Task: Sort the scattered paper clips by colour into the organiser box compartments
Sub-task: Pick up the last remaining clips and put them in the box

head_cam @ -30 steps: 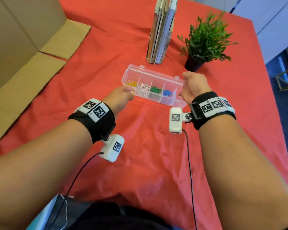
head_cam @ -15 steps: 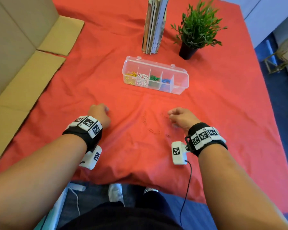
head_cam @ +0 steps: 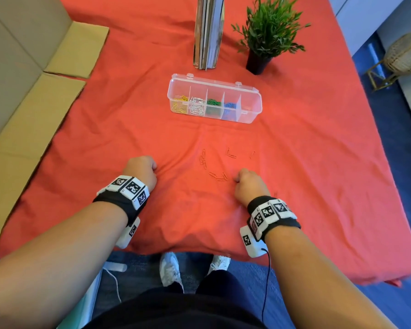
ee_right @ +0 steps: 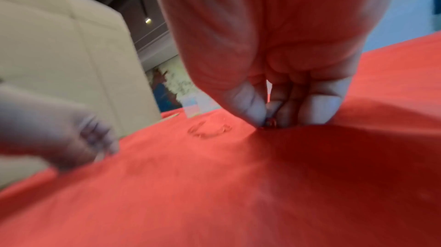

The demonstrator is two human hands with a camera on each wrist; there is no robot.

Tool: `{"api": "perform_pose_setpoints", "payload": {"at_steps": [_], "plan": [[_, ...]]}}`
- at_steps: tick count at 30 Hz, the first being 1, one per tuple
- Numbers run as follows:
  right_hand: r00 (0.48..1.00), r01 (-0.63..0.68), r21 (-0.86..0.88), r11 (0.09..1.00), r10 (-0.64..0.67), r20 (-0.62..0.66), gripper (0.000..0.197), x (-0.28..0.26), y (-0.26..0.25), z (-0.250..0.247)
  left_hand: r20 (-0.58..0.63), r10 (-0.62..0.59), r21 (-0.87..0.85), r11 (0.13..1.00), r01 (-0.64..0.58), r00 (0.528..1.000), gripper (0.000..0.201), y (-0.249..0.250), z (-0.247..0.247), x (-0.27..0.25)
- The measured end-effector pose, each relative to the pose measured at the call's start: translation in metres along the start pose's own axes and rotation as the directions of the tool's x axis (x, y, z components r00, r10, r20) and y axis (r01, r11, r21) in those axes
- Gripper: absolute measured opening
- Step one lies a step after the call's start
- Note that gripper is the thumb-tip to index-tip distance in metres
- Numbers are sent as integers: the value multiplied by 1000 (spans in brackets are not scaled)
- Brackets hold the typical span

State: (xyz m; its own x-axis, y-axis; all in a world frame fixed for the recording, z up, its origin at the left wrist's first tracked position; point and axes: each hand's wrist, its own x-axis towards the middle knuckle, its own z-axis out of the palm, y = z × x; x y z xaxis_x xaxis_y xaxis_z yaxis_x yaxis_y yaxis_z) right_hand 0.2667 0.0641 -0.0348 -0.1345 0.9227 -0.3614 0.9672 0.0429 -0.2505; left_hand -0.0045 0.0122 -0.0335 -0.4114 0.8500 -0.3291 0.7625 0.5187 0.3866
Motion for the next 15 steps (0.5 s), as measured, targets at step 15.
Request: {"api": "perform_pose_setpoints", "payload": {"at_steps": [15], "plan": [[934, -270, 512, 816, 352, -68, 8, 72, 29, -46, 289, 3, -675, 710, 202, 957, 28, 82, 2, 10]]}}
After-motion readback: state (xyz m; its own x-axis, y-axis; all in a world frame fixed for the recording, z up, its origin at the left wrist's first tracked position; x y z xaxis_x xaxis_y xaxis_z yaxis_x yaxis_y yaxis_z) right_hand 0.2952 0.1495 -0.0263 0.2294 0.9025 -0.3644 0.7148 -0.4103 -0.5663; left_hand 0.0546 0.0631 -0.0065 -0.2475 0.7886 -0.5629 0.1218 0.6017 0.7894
